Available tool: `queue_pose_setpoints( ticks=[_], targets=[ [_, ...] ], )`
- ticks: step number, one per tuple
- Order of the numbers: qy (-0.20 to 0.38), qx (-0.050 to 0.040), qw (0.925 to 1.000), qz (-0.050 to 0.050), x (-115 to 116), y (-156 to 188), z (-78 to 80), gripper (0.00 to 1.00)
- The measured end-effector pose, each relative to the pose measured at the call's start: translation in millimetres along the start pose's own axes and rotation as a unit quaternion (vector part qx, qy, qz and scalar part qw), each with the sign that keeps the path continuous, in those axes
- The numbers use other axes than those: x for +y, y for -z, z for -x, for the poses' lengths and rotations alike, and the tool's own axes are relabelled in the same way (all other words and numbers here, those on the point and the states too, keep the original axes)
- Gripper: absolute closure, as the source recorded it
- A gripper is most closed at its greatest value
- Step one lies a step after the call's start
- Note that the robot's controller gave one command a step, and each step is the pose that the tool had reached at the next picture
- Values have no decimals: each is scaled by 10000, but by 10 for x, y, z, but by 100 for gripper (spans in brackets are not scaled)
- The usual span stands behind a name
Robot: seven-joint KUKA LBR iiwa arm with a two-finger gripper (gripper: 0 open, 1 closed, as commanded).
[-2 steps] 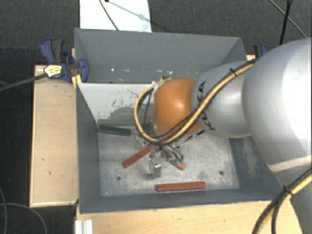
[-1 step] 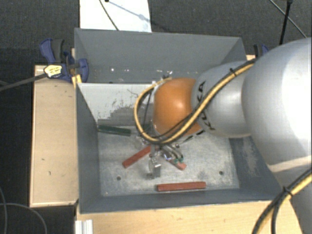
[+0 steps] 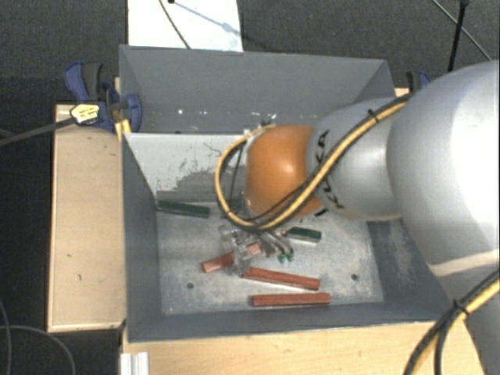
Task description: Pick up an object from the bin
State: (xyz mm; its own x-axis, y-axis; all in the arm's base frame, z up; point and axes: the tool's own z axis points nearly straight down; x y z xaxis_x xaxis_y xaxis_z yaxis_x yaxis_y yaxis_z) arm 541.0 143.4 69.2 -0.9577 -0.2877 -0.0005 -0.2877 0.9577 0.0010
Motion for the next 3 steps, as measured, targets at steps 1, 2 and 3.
queue_pose_setpoints(
  ticks=[1, 2, 3],
  targets=[
    [-32, -43, 10000, -5, 0, 605, 23, 100],
    [-59, -32, 10000, -4, -2, 903, 38, 100],
    [-83, -34, 10000, -4, -2, 1233, 54, 100]
  ],
)
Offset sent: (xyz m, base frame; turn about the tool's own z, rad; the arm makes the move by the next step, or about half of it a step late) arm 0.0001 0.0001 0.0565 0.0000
